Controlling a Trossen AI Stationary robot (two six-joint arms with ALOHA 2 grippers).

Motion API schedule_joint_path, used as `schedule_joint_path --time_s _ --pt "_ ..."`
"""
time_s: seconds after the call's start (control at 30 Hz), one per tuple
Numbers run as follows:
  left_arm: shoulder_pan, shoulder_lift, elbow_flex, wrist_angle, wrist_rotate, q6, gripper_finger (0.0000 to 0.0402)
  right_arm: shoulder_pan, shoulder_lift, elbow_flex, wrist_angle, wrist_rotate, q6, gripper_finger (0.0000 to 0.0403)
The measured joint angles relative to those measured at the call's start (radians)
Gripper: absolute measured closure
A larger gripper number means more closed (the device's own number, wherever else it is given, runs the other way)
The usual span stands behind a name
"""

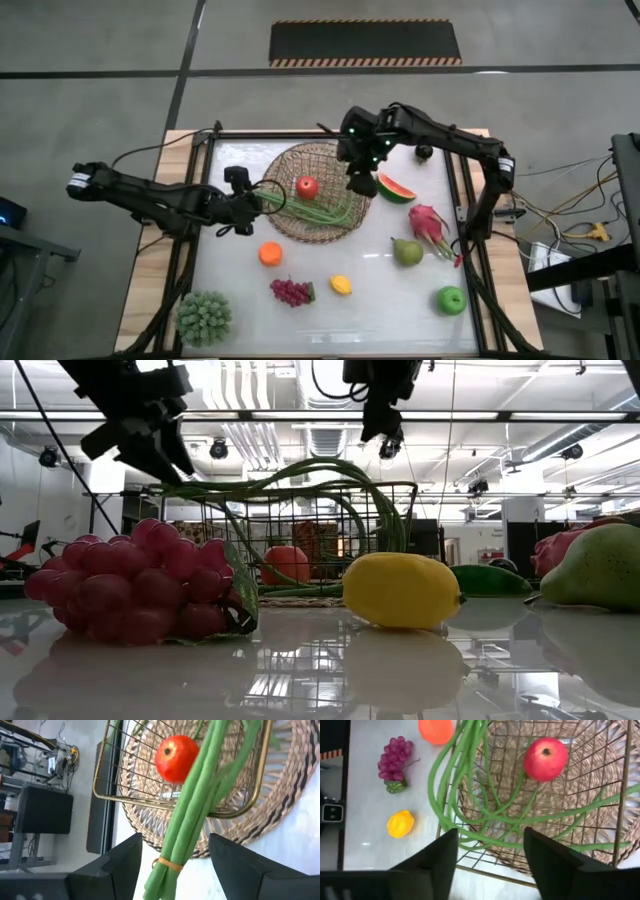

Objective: Build produce basket
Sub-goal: Put the string beans into the wire basket

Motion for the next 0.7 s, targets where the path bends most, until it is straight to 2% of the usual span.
schedule_joint_path --time_s 0.17,0.23,0.37,0.5,0.7 --pt "-0.008 -0.007 0.001 -0.057 0.027 -0.003 0.0189 0.02 -0.058 -0.044 0.012 -0.003 -0.02 0.0267" --pt "-0.008 -0.007 0.002 -0.108 0.028 -0.003 0.0189 0.023 -0.096 -0.091 0.048 -0.002 -0.015 0.0291" --pt "-0.001 -0.006 0.002 -0.11 0.023 0.006 0.0189 0.035 -0.182 -0.217 0.157 -0.002 0.011 0.0328" --pt "0.005 0.0 -0.006 -0.109 -0.004 0.008 0.0189 0.057 -0.268 -0.363 0.292 -0.004 0.045 0.035" --pt "0.029 0.02 -0.016 -0.105 -0.023 0.01 0.0194 0.104 -0.374 -0.548 0.458 -0.004 0.085 0.0359"
